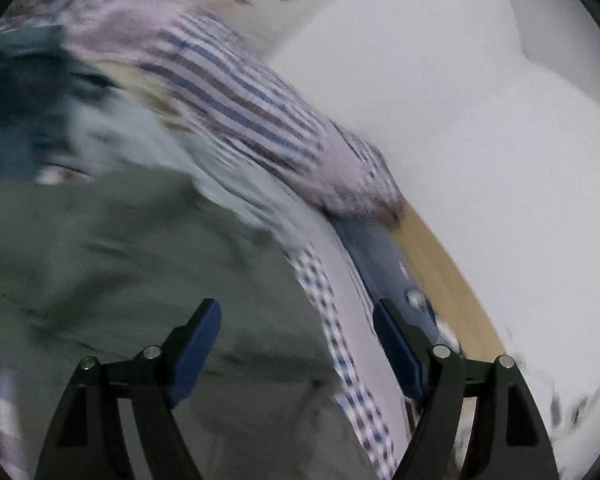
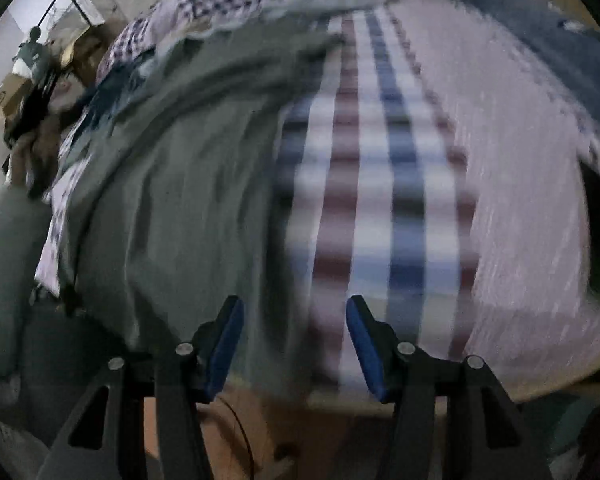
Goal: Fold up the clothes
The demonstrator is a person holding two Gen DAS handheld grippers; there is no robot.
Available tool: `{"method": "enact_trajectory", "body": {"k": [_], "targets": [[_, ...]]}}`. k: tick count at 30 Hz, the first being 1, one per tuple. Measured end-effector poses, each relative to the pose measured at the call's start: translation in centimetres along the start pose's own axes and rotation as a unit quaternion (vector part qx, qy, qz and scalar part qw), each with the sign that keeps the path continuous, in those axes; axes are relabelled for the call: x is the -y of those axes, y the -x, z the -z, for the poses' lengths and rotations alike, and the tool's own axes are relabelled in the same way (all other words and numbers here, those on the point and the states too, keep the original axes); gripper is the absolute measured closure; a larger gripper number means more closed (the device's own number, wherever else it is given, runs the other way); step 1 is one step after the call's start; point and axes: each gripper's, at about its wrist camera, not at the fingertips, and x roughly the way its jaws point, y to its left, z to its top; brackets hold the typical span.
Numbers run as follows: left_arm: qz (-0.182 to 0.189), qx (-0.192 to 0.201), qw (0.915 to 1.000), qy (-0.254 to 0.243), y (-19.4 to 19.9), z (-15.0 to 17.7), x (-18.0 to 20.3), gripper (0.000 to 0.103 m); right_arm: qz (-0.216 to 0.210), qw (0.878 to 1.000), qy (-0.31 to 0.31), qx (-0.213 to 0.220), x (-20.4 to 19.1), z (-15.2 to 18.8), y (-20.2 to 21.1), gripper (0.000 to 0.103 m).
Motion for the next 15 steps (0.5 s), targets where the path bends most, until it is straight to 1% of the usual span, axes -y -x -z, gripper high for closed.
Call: {"method": "enact_trajectory", "body": {"k": [3, 6, 7, 8, 10, 12, 15], "targets": [[0.004, -0.042, 0.9991, -0.010, -3.2, 1.9, 1.9, 0.022, 0.002, 1.000, 0.006, -0.021, -0.4, 2.3, -1.0, 0.047], [0.000, -0.063, 0.9980, -0.012, -4.7, 3.0, 2.4, 0.022, -0.005, 1.000, 0.021, -0.017, -1.2, 2.6, -2.0, 0.048], [-0.001, -0.065, 0.9978, -0.011, -4.8, 3.2, 2.4, 0.022, -0.003, 0.999, 0.027, -0.020, -1.4, 2.6, -2.5, 0.055], [-0.002, -0.059, 0.9982, -0.005, -4.4, 3.0, 2.1, 0.022, 0.002, 0.999, 0.034, -0.028, -1.6, 2.8, -3.1, 0.062], [-0.003, -0.047, 0.9989, 0.006, -3.6, 2.6, 1.6, 0.022, 0.022, 0.998, 0.040, -0.050, -1.9, 3.2, -4.6, 0.102], [-0.004, -0.034, 0.9992, 0.018, -2.7, 2.3, 1.0, 0.022, 0.034, 0.997, 0.043, -0.059, -2.2, 3.6, -4.8, 0.103], [-0.007, -0.012, 0.9994, 0.032, -1.2, 1.7, 0.1, 0.022, 0.017, 0.997, 0.051, -0.056, -3.4, 4.1, -2.6, 0.103]]}}
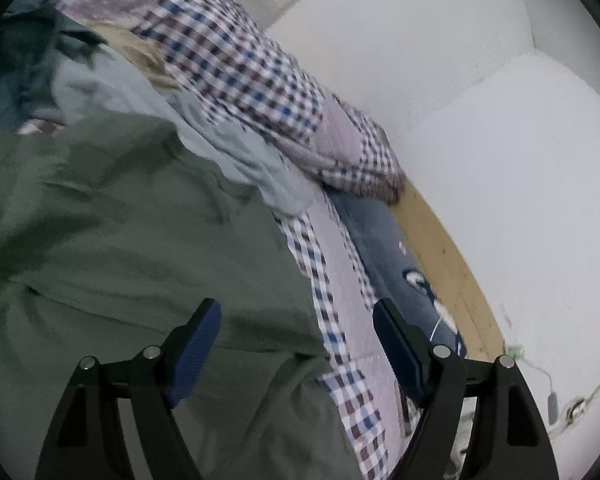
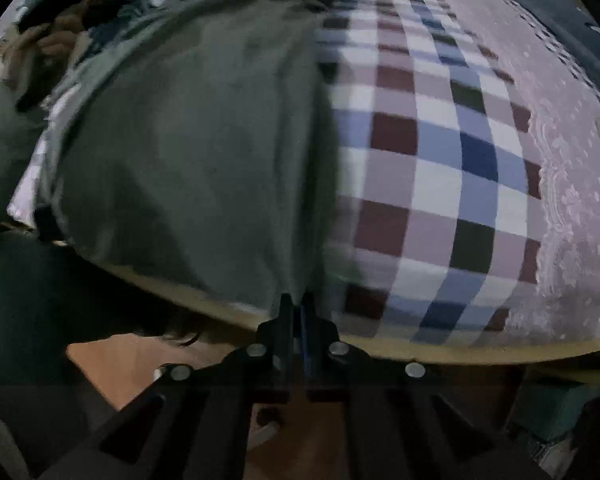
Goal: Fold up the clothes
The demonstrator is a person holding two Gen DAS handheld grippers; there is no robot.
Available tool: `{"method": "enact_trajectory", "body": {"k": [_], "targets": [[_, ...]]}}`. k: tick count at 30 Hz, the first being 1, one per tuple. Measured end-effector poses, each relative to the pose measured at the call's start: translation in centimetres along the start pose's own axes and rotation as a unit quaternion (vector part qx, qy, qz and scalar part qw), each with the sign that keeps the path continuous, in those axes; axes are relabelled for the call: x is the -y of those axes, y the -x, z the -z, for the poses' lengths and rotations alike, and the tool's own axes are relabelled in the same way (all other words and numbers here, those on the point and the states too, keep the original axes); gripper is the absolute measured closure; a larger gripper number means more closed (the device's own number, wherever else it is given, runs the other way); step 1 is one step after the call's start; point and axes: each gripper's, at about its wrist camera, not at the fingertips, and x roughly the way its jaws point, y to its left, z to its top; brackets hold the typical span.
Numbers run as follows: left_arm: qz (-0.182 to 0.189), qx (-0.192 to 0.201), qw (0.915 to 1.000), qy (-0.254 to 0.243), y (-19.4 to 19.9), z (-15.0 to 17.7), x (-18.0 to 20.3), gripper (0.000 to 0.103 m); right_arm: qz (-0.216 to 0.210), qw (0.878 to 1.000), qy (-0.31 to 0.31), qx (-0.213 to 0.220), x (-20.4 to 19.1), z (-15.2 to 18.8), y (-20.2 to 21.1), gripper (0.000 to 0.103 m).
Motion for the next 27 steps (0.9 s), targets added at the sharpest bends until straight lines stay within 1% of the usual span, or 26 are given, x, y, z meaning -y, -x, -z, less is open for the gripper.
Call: {"method": "enact_trajectory", "body": {"k": [2, 5, 8, 10, 12, 15, 17, 19, 21, 23, 24, 27], "targets": [[-0.006, 0.015, 0.9998, 0.008, 1.2, -0.6, -0.7, 0.022, -0.012, 1.000, 0.007, 0.004, -0.8, 0.4, 1.8, 0.103], [-0.014, 0.033, 0.9991, 0.023, 2.8, -1.2, -1.9, 0.022, -0.008, 1.000, 0.016, 0.001, -1.3, 1.2, 3.6, 0.103], [-0.030, 0.045, 0.9981, 0.031, 4.8, -1.8, -3.0, 0.022, 0.022, 0.999, 0.017, -0.031, 0.3, 1.2, 3.3, 0.103], [-0.048, 0.047, 0.9974, 0.028, 6.7, -2.1, -3.6, 0.022, 0.051, 0.998, 0.003, -0.037, 1.0, 0.7, 3.2, 0.103], [-0.077, 0.041, 0.9961, 0.012, 9.7, -2.1, -4.2, 0.022, 0.069, 0.997, -0.010, -0.029, 1.8, 0.0, 3.9, 0.103], [-0.109, 0.015, 0.9939, -0.013, 14.5, -0.1, -5.4, 0.022, 0.072, 0.997, 0.000, -0.036, 1.7, -0.6, 4.4, 0.103], [-0.130, -0.003, 0.9911, -0.029, 17.6, 1.3, -6.2, 0.022, 0.068, 0.997, 0.014, -0.043, 1.6, -0.4, 4.5, 0.103], [-0.150, -0.037, 0.9869, -0.045, 20.1, 3.7, -7.0, 0.022, 0.068, 0.997, 0.016, -0.042, 1.3, -0.4, 4.5, 0.103], [-0.168, -0.072, 0.9818, -0.051, 22.6, 6.8, -8.1, 0.022, 0.070, 0.997, 0.011, -0.034, 1.4, -0.9, 4.3, 0.103], [-0.167, -0.100, 0.9794, -0.055, 24.1, 9.2, -8.8, 0.022, 0.070, 0.997, 0.007, -0.025, 0.8, -0.5, 4.5, 0.103], [-0.170, -0.116, 0.9768, -0.058, 24.4, 10.4, -9.2, 0.022, 0.070, 0.997, 0.004, -0.019, 0.6, -0.4, 4.6, 0.103], [-0.199, -0.176, 0.9612, -0.073, 24.0, 14.1, -10.2, 0.022, 0.062, 0.998, -0.002, -0.001, 0.5, -0.4, 5.6, 0.103]]}}
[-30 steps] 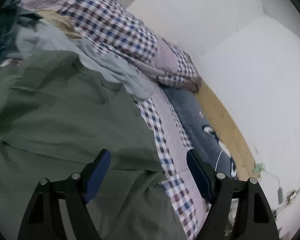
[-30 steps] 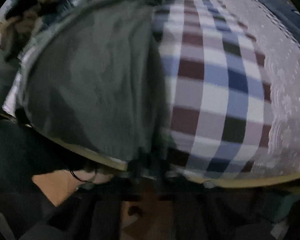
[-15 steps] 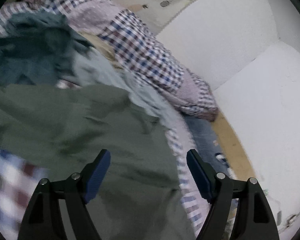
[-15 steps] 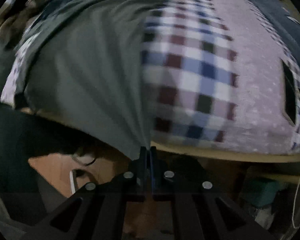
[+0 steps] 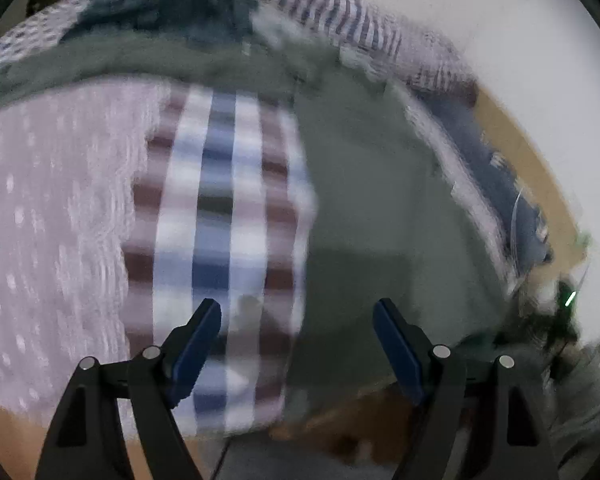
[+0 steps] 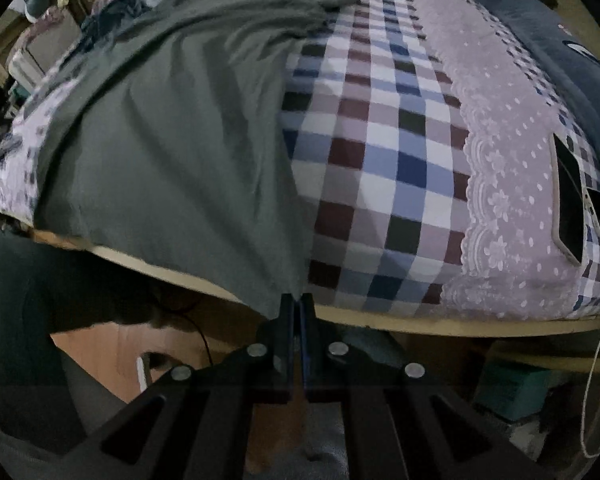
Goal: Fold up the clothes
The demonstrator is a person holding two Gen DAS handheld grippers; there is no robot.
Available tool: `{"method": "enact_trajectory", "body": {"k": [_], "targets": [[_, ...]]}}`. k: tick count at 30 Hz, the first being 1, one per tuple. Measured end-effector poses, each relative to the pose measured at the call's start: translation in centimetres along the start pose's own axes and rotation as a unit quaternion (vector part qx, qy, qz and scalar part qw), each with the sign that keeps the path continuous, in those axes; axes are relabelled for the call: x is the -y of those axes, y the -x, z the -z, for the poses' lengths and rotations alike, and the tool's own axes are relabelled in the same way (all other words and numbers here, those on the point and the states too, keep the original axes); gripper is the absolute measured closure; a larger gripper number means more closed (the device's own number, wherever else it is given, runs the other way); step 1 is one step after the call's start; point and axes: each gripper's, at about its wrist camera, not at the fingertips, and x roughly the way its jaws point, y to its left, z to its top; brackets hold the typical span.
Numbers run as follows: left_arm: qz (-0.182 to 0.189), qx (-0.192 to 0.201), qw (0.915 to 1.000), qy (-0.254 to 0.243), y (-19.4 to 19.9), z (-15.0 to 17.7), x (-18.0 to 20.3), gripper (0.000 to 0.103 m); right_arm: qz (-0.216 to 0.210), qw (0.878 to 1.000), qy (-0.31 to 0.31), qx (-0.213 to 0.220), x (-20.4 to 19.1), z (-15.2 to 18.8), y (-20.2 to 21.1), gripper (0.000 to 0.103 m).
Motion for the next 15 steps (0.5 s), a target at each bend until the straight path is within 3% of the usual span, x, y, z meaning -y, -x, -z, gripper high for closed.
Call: {"method": "enact_trajectory", "body": {"k": [3, 4, 6, 8, 10, 12, 13, 15], "targets": [[-0.023, -0.040, 0.9985, -0.029, -2.2, 1.2, 0.9, 0.026, -0.005, 1.000, 0.004, 0.011, -0.6, -0.5, 0.8, 0.102], [-0.049, -0.057, 0.9961, -0.047, -3.0, 1.2, 1.3, 0.040, -0.005, 1.000, 0.008, 0.014, -0.8, -0.6, 1.0, 0.102], [-0.085, -0.075, 0.9916, -0.062, -4.0, 1.2, 1.8, 0.051, -0.005, 1.000, 0.015, 0.019, -1.3, -0.9, 1.3, 0.102], [-0.097, -0.087, 0.9891, -0.068, -4.6, 0.8, 2.2, 0.054, -0.004, 1.000, 0.021, 0.022, -1.6, -1.0, 1.4, 0.102], [-0.106, -0.097, 0.9861, -0.083, -5.0, 0.5, 2.7, 0.065, -0.001, 0.999, 0.027, 0.022, -1.9, -1.1, 1.6, 0.102], [-0.087, -0.100, 0.9868, -0.092, -5.0, 0.3, 3.3, 0.092, 0.004, 0.999, 0.031, 0.021, -2.0, -1.1, 1.6, 0.102], [-0.078, -0.101, 0.9873, -0.094, -4.9, 0.2, 3.6, 0.099, 0.007, 0.999, 0.032, 0.020, -2.0, -0.9, 1.6, 0.102], [-0.060, -0.102, 0.9884, -0.096, -4.9, 0.0, 4.1, 0.102, 0.012, 0.999, 0.030, 0.019, -2.9, -0.2, 0.6, 0.102]]}}
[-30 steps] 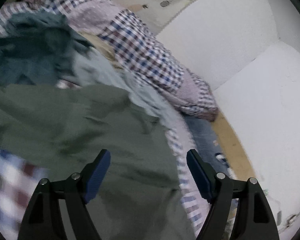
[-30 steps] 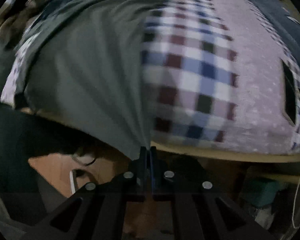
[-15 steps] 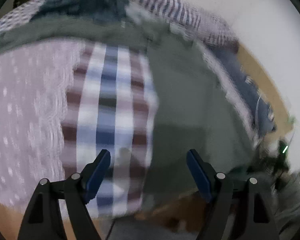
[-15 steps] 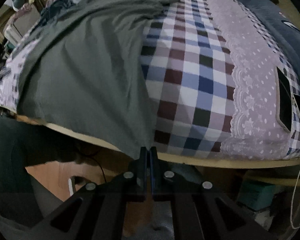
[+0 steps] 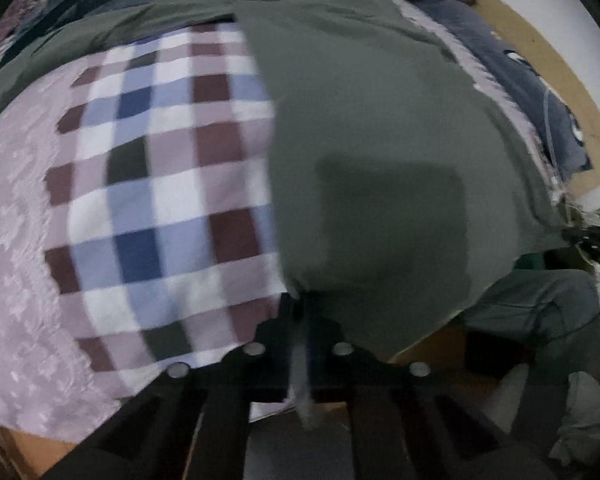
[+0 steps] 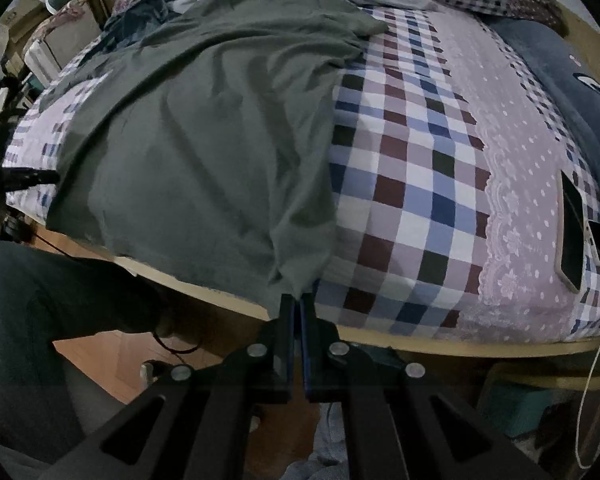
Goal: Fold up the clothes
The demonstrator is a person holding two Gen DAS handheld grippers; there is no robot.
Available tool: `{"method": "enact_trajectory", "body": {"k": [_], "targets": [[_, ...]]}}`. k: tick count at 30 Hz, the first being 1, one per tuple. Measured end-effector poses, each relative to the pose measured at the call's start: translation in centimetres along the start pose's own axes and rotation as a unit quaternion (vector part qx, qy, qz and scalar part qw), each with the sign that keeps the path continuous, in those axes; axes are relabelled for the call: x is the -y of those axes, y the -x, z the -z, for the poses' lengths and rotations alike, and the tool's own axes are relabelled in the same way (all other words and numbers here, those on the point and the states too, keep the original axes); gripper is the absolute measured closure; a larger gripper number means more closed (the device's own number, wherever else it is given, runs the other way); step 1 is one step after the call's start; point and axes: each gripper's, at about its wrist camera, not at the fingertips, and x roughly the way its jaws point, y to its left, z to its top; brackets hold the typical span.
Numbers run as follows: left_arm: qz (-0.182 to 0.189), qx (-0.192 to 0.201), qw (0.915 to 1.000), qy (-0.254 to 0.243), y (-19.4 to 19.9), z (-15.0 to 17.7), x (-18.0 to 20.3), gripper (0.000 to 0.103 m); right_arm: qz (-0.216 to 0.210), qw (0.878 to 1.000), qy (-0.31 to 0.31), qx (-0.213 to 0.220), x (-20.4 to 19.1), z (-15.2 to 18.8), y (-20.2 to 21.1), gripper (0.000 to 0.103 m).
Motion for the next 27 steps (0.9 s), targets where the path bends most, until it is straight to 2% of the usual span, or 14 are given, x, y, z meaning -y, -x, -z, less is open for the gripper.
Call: {"method": "enact_trajectory", "body": {"k": [3, 9, 11, 14, 17, 20, 23, 24, 26, 27], "targets": [[0.008, 0.020, 0.9996, 0.018, 1.1, 0.0, -0.5, 0.103, 0.012, 1.000, 0.000, -0.010, 0.1, 0.4, -0.3, 0.103], [0.104, 0.094, 0.9892, 0.044, 7.6, 1.5, -1.3, 0.103, 0.020, 1.000, 0.000, -0.005, 1.0, 1.4, 3.6, 0.103], [0.123, 0.102, 0.9860, 0.047, 8.7, 1.8, -1.9, 0.103, 0.023, 1.000, 0.006, -0.005, 0.7, 1.6, 4.8, 0.103], [0.112, 0.060, 0.9902, 0.059, 6.8, 2.6, -3.1, 0.103, 0.037, 0.998, 0.026, -0.032, -0.3, 1.9, 3.8, 0.103], [0.074, 0.007, 0.9948, 0.069, 4.0, 3.6, -4.3, 0.103, 0.052, 0.995, 0.040, -0.072, -0.8, 2.2, 0.8, 0.103], [0.053, -0.009, 0.9952, 0.082, 3.2, 4.8, -5.2, 0.103, 0.068, 0.991, 0.048, -0.104, -1.4, 2.4, -1.7, 0.103], [0.061, -0.003, 0.9915, 0.115, 3.9, 4.7, -6.7, 0.101, 0.093, 0.983, 0.060, -0.145, -1.7, 2.8, -3.6, 0.102], [0.067, 0.003, 0.9898, 0.126, 4.3, 4.4, -6.9, 0.096, 0.098, 0.981, 0.061, -0.154, -1.6, 2.8, -3.9, 0.102], [0.082, 0.032, 0.9846, 0.152, 6.1, 4.5, -9.0, 0.075, 0.101, 0.979, 0.059, -0.164, -1.3, 2.7, -4.0, 0.101], [0.089, 0.053, 0.9806, 0.166, 7.2, 4.6, -10.0, 0.054, 0.101, 0.980, 0.053, -0.163, -1.2, 2.6, -3.8, 0.098]]}}
